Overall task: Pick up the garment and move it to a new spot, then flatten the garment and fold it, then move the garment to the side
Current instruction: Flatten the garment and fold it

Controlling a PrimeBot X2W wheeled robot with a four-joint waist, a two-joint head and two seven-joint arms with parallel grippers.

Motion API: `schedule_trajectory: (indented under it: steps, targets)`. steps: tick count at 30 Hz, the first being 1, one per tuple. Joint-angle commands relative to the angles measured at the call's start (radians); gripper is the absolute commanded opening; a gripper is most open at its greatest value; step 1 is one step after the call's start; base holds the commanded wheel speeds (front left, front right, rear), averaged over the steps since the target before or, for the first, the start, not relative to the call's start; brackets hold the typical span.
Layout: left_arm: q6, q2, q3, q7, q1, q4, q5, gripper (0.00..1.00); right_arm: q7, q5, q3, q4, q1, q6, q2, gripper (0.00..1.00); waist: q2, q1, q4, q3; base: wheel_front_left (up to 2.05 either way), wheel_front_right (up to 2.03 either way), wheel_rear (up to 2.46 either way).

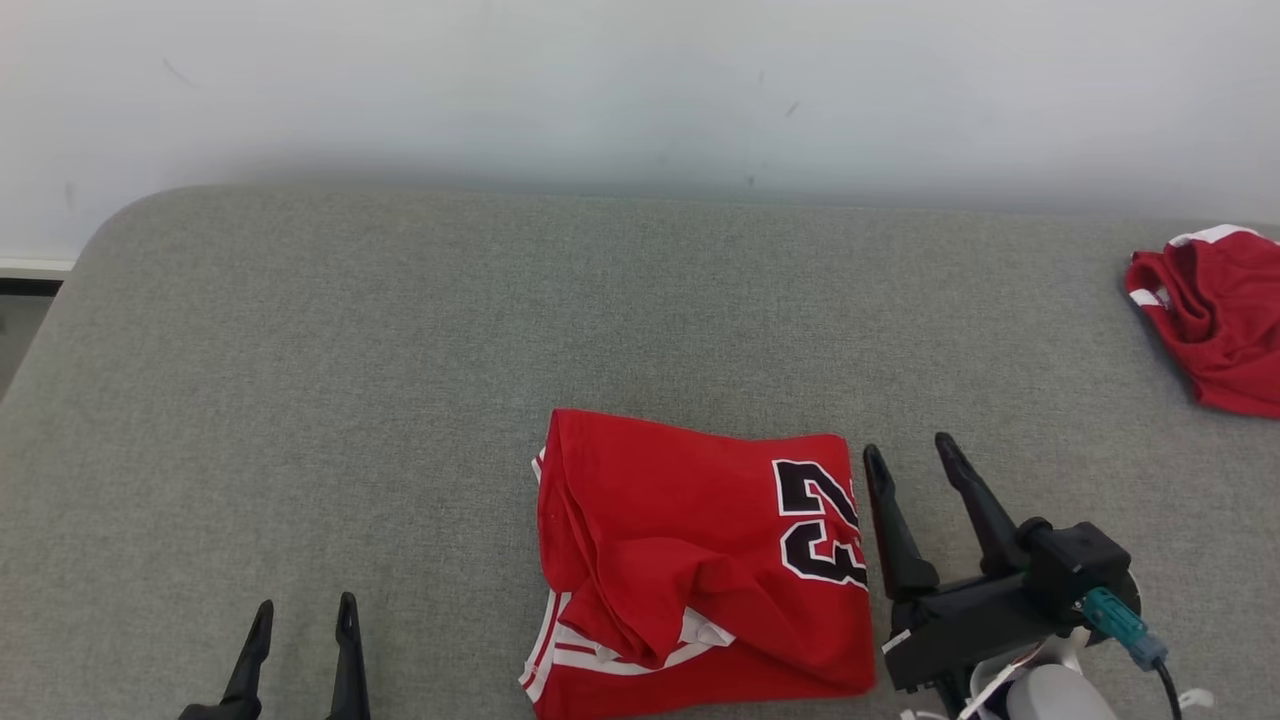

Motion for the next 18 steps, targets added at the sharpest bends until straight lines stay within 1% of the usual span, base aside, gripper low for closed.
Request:
schedule_trajectory:
  steps: [1, 5, 7, 13, 15, 18]
  targets:
    - [-0.001, -0.001, -0.004, -0.002, -0.006, -0.002, 0.001, 1.00, -0.004, 0.002, 0.020, -0.014, 0.007, 0.000, 0.005, 1.00, -0.0001, 0.0000, 0.002, 0.000, 0.00, 0.00, 0.00]
    - [-0.001, -0.001, -0.010, -0.002, 0.001, -0.002, 0.006, 1.00, -0.004, 0.008, 0.070, -0.018, 0.035, 0.000, -0.020, 1.00, -0.0001, 0.0000, 0.012, -0.011, 0.00, 0.00, 0.00]
    - [-0.005, -0.001, -0.020, -0.002, 0.009, -0.011, 0.010, 1.00, -0.004, 0.017, 0.072, -0.025, 0.038, 0.000, -0.025, 1.00, -0.0001, 0.0000, 0.015, -0.016, 0.00, 0.00, 0.00]
    - [-0.014, -0.001, -0.058, -0.002, 0.028, -0.036, 0.030, 1.00, -0.004, 0.022, 0.034, -0.057, 0.070, 0.000, -0.011, 1.00, -0.0001, 0.0000, 0.017, -0.027, 0.00, 0.00, 0.00]
    - [-0.016, -0.002, -0.087, -0.002, 0.031, -0.044, 0.032, 1.00, -0.004, 0.021, 0.010, -0.076, 0.081, 0.000, -0.002, 1.00, -0.0001, 0.0000, 0.018, -0.033, 0.00, 0.00, 0.00]
    - [-0.026, -0.001, -0.159, -0.002, 0.042, -0.045, 0.036, 1.00, -0.004, 0.011, -0.019, -0.091, 0.117, 0.000, 0.015, 1.00, -0.0001, 0.0000, 0.018, -0.040, 0.00, 0.00, 0.00]
